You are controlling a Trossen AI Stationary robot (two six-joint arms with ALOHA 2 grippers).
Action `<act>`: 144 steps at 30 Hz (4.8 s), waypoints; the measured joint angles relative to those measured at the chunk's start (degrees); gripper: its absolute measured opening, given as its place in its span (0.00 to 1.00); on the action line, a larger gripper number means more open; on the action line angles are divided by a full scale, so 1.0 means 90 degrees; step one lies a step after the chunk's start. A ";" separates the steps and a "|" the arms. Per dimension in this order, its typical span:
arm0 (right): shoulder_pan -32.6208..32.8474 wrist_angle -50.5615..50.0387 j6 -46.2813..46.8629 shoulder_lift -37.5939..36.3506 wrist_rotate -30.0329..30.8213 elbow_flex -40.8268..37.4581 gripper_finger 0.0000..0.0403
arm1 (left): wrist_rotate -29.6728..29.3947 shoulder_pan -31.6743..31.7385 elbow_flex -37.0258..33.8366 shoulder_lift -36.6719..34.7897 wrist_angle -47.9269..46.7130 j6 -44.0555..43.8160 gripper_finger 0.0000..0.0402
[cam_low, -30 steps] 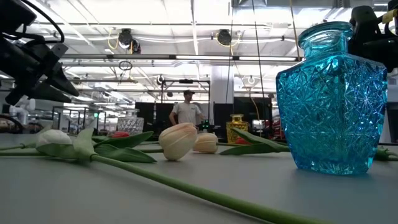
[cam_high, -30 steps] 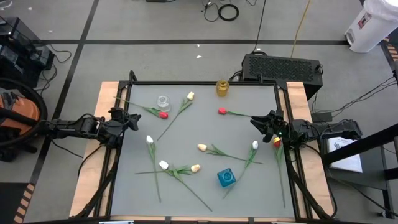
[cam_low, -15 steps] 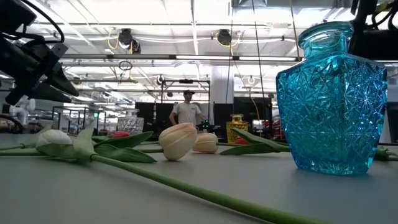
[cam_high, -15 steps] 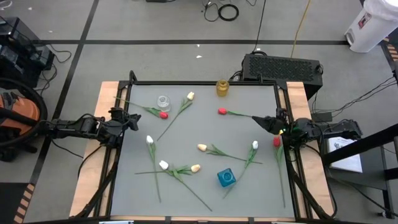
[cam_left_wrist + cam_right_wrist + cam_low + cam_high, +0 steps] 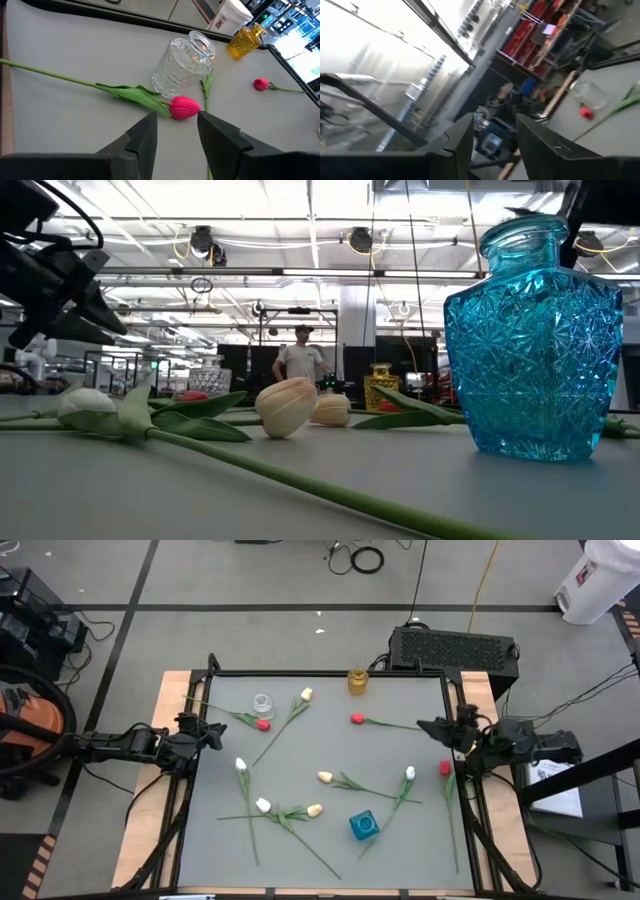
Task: Sort flowers into vase by color
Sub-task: Put the top right white tulip into the blue vase
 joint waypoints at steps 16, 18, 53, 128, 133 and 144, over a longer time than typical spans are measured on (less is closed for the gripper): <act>0.0002 -0.4554 0.0168 0.2772 -0.0024 0.4019 0.35 | 0.0000 -0.0001 0.0002 0.0000 0.0002 0.0000 0.37; 0.0002 -0.4760 0.0340 0.3115 -0.0063 0.4188 0.35 | -0.0001 -0.0001 0.0001 0.0001 0.0001 0.0000 0.37; 0.0744 -0.7104 0.4184 0.6104 -0.1880 0.4293 0.35 | 0.0001 -0.0002 0.0000 -0.0001 0.0001 0.0000 0.37; 0.1489 -0.6971 0.7480 0.8939 -0.1991 0.3917 0.35 | 0.0001 0.0000 0.0000 0.0002 -0.0002 0.0000 0.37; 0.1452 -0.6799 0.7480 0.8939 -0.1998 0.3758 0.35 | 0.0005 -0.0001 0.0001 0.0002 0.0001 0.0000 0.37; 0.1376 -0.6695 0.7495 0.9015 -0.1826 0.3761 0.35 | 0.0047 0.0000 0.0002 0.0002 0.0001 0.0000 0.37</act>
